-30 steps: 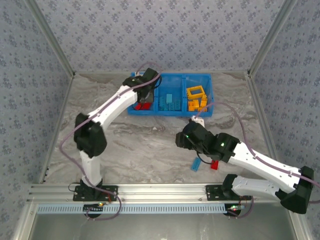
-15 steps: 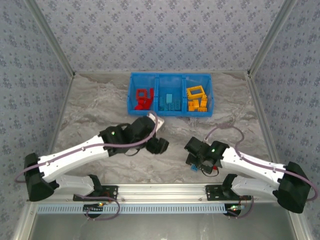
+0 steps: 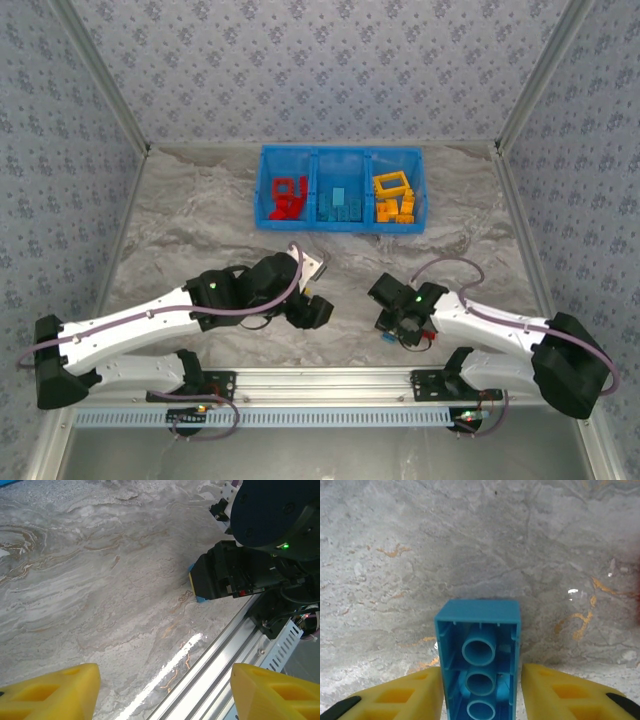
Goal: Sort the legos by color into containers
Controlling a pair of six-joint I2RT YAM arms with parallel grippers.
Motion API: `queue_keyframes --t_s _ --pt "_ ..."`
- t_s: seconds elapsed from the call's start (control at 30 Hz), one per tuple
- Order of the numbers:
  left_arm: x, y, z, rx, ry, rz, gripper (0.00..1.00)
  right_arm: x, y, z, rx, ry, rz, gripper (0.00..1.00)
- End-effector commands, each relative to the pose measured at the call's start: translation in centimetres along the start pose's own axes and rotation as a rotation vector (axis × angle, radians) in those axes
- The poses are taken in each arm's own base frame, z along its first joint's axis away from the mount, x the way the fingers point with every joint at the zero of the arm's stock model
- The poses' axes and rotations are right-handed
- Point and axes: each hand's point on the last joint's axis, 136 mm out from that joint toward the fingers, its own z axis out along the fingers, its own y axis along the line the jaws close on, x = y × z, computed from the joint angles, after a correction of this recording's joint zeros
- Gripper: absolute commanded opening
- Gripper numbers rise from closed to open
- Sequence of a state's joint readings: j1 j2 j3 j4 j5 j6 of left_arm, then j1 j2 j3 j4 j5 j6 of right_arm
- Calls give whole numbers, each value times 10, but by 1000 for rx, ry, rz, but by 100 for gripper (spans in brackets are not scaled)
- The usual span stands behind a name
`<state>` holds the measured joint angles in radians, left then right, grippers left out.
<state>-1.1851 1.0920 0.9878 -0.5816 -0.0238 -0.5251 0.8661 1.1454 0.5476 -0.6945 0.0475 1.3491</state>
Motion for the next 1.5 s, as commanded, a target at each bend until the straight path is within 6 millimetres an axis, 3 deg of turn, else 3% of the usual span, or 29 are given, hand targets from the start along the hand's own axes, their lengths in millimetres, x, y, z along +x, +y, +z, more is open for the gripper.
queue_keyframes --t_s 0.0,0.23,0.4,0.57,0.73,0.93,1.07,1.23,1.47 --pt "-9 -4 -6 9 -43 -10 69 -4 -8 5 27 -12 3 43" --pt "-15 3 -14 -33 -85 -22 67 -11 -5 6 20 -32 -34 28" --pt "-29 14 -29 -101 -153 -47 66 -32 18 -24 12 -133 -166 22" --pt "-55 39 -60 -256 -286 -112 67 -73 83 -78 -26 -253 -355 22" --pt "-80 51 -75 -347 -388 -151 68 -132 157 -99 -16 -307 -461 20" --pt "-113 35 -62 -310 -420 -115 68 -214 214 -90 101 -378 -503 19" --pt "-130 30 -45 -240 -428 -143 68 -254 241 -70 142 -397 -497 19" --pt "-143 33 -32 -215 -423 -164 68 -283 257 -37 165 -410 -475 19" --pt "-139 33 -23 -206 -392 -168 67 -306 262 -5 179 -427 -465 21"
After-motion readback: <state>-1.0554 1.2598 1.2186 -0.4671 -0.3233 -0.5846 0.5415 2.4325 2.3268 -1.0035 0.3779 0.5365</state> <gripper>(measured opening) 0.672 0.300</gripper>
